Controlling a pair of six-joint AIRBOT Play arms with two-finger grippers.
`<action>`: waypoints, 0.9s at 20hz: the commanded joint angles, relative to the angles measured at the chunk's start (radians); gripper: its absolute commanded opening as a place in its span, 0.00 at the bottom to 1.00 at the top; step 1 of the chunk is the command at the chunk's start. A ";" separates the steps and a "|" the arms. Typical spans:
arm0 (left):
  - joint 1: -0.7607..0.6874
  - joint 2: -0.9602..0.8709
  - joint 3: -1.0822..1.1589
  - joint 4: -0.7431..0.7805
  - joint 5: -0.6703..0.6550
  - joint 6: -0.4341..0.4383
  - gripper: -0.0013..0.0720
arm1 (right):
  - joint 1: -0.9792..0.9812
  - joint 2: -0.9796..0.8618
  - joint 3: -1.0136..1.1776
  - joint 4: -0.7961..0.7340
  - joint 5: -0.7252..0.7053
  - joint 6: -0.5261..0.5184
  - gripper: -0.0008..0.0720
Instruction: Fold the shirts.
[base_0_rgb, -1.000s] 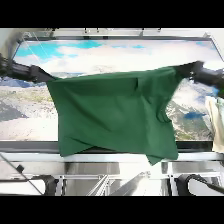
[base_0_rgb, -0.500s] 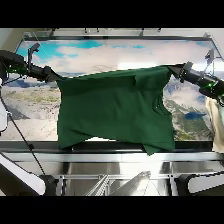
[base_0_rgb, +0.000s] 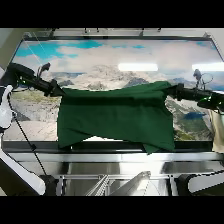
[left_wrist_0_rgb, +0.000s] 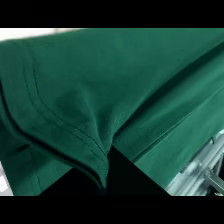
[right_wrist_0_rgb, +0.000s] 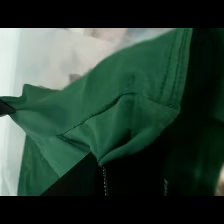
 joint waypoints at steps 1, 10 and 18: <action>0.001 -0.001 -0.098 -0.013 0.000 0.008 0.05 | 0.000 0.000 -0.064 -0.027 -0.004 -0.029 0.04; -0.049 0.283 0.104 -0.496 0.213 0.123 0.04 | -0.055 0.495 -0.058 0.396 0.242 -0.180 0.04; 0.090 1.049 0.346 -0.612 0.154 0.332 0.05 | -0.336 1.434 -0.002 0.377 -0.342 -0.179 0.04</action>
